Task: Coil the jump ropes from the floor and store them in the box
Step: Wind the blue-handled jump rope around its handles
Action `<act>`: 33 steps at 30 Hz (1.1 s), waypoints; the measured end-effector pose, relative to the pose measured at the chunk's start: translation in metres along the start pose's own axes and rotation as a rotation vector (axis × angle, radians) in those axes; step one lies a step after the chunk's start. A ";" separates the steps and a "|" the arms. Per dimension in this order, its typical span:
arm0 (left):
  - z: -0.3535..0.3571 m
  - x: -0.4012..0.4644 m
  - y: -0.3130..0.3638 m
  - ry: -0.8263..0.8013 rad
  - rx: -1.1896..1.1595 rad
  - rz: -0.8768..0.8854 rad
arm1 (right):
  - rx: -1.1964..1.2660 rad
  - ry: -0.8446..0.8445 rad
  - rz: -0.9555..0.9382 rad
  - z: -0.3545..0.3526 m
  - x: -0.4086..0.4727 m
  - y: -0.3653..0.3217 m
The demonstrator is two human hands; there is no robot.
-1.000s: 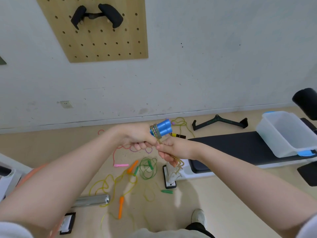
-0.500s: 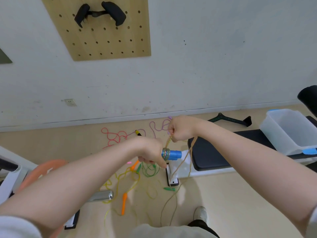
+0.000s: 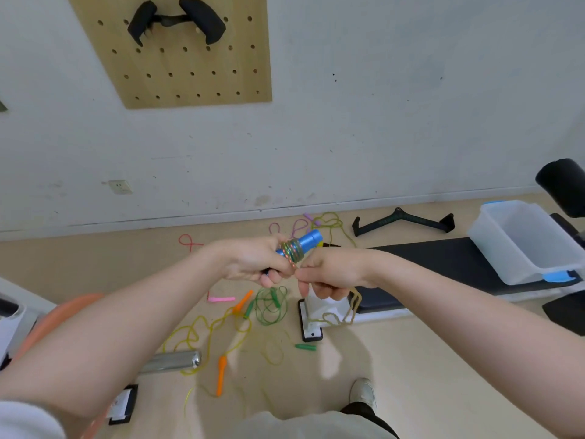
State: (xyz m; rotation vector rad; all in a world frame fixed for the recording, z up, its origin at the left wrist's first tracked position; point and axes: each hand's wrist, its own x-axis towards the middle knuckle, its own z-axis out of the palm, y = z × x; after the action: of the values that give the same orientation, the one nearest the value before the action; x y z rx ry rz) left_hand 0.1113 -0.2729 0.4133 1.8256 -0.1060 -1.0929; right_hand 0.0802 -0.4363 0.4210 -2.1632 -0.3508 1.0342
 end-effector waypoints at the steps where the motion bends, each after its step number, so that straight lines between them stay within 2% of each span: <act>1: -0.001 -0.002 0.001 -0.017 -0.004 -0.004 | 0.062 -0.023 -0.016 0.001 0.000 0.005; 4: -0.001 -0.011 0.005 -0.107 0.033 0.035 | 0.212 -0.066 -0.071 0.007 0.004 0.021; 7: 0.005 -0.023 0.015 -0.129 0.265 0.060 | 0.167 -0.077 -0.083 0.008 0.006 0.030; 12: 0.025 -0.026 0.021 -0.044 0.928 0.068 | -0.271 0.082 -0.050 -0.015 0.008 0.021; 15: 0.023 -0.011 0.009 0.009 1.035 -0.031 | -0.601 0.226 -0.045 -0.030 0.009 -0.003; 17: 0.025 -0.001 0.002 0.006 1.040 -0.089 | -0.722 0.317 -0.070 -0.031 0.009 -0.020; 20: 0.027 0.005 -0.012 0.005 0.926 -0.129 | -0.672 0.244 -0.113 -0.022 0.004 -0.037; 22: 0.022 0.009 -0.023 0.063 0.698 -0.119 | -0.615 0.157 -0.110 -0.016 -0.002 -0.041; 25: 0.003 0.009 -0.027 0.105 0.326 -0.103 | -0.570 0.146 -0.146 -0.007 -0.003 -0.037; 29: -0.016 0.006 -0.024 -0.007 -0.010 -0.116 | -0.429 0.154 -0.214 0.009 0.008 -0.024; 33: -0.022 -0.007 -0.025 -0.102 -0.087 0.010 | -0.037 0.088 -0.265 0.017 0.014 -0.010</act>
State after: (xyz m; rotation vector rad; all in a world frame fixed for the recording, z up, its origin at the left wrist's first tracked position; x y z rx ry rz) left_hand 0.1142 -0.2411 0.4018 1.6903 -0.1257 -1.1666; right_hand 0.0771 -0.4144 0.4126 -2.1175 -0.6009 0.7878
